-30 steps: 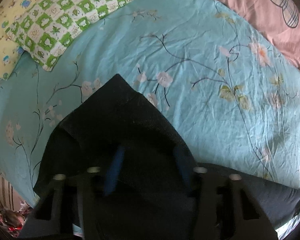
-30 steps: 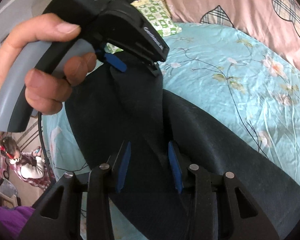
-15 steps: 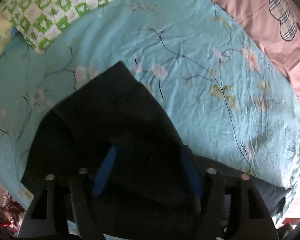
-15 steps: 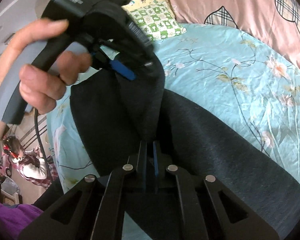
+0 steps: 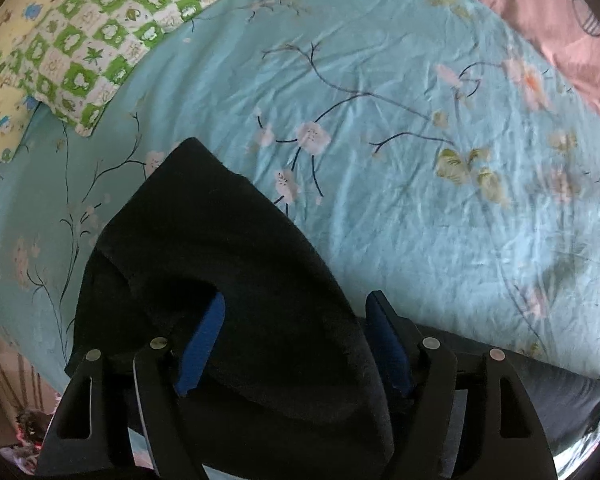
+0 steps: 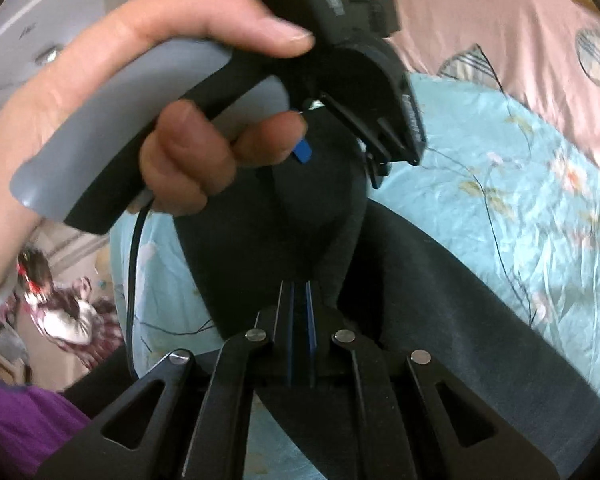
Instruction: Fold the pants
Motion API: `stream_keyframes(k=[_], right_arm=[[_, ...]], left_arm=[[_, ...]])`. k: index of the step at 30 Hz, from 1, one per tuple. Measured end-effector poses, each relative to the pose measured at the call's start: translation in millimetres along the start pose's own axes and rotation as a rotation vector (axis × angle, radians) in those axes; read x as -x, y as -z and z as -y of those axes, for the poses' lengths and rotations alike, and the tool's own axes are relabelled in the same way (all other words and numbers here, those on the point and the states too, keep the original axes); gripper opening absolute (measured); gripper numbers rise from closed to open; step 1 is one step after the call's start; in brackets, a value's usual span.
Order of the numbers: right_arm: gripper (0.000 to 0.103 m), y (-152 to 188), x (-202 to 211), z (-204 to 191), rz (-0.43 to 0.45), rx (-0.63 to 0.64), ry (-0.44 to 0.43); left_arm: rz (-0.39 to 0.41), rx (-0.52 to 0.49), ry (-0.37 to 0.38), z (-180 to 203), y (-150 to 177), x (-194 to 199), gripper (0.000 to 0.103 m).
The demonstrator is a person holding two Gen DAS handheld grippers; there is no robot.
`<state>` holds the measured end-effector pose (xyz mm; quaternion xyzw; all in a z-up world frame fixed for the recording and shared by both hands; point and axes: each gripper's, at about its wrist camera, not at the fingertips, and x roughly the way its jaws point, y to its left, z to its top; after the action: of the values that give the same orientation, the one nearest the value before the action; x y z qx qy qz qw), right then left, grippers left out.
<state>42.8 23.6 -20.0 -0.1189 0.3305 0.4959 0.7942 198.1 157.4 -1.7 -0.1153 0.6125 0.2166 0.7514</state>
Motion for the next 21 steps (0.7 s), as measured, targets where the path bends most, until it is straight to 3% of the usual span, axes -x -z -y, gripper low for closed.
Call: stream_keyframes(k=[5,8,10,13,21], right_arm=[[0.008,2.3,2.1,17.0,-0.012,-0.036,0.037],[0.008,0.3,-2.5,21.3,-0.029,-0.033,0.028],[0.009,-1.1,-8.7,20.8,-0.047,-0.017,0.033],[0.010,-3.5,-21.9,24.2,-0.079,-0.023,0.044],[0.006,-5.1,-11.6,30.2,-0.031,-0.069,-0.049]], left_arm=[[-0.003,-0.026,-0.029,-0.3,-5.2,-6.0,0.068],[0.007,-0.048,-0.009,-0.8,-3.1,-7.4,0.046],[0.018,-0.053,0.015,-1.9,-0.7,-8.0,0.020],[0.063,-0.043,0.060,-10.7,5.9,-3.7,0.006],[0.205,0.069,0.292,-65.2,42.0,37.7,0.003]])
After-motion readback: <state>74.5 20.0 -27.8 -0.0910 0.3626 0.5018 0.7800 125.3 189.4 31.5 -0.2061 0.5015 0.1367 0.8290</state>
